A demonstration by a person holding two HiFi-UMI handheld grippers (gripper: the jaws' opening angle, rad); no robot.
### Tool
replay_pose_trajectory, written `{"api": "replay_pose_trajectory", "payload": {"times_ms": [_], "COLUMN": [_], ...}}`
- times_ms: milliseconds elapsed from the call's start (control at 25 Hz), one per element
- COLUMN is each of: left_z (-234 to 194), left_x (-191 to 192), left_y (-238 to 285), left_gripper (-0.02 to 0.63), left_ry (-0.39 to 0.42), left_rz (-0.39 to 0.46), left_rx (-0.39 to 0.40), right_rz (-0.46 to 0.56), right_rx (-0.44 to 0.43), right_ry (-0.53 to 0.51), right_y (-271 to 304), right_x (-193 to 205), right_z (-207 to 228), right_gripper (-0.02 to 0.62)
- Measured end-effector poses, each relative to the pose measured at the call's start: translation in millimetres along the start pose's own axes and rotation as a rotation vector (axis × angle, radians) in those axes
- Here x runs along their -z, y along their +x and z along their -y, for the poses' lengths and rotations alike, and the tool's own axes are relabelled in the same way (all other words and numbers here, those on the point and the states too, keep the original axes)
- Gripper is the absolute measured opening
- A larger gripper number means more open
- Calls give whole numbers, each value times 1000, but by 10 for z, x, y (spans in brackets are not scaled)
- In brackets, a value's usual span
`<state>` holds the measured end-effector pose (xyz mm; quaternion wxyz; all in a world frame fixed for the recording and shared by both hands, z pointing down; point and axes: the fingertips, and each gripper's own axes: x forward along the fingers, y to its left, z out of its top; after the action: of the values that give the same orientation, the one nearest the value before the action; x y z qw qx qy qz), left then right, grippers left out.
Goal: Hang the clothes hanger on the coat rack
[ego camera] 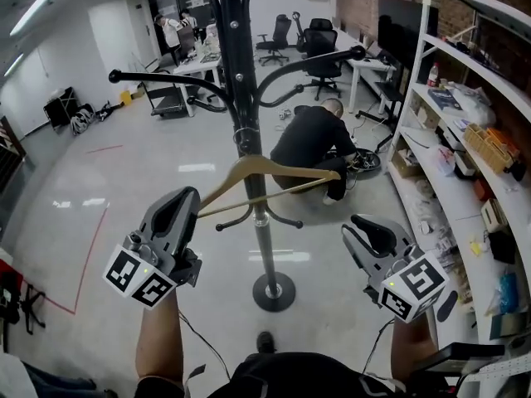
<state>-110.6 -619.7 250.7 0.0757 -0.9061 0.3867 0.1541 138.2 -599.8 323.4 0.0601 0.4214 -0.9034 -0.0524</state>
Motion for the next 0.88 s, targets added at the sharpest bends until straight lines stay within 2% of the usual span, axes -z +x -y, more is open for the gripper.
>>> {"api": "replay_pose_trajectory", "payload": {"times_ms": [160, 320, 440, 640, 880], "left_z": [417, 884, 1161, 1499, 1828], "left_x": [-84, 53, 204, 304, 272], "left_y": [-358, -732, -973, -1299, -1883], "left_gripper": [2, 2, 2, 2, 2], "left_ry": [-19, -56, -96, -141, -169], "left_rz": [8, -42, -86, -144, -175], "left_rx": [-11, -64, -105, -133, -96], "right_rz": [24, 51, 44, 40, 34], "right_rx": [-48, -122, -126, -135, -90], "right_ry": [39, 97, 109, 131, 131], "right_y": [-257, -606, -766, -969, -1224], "right_x": [24, 86, 128, 99, 26], "right_z": [-126, -343, -445, -745, -1315], "right_gripper": [89, 76, 13, 9, 9]}}
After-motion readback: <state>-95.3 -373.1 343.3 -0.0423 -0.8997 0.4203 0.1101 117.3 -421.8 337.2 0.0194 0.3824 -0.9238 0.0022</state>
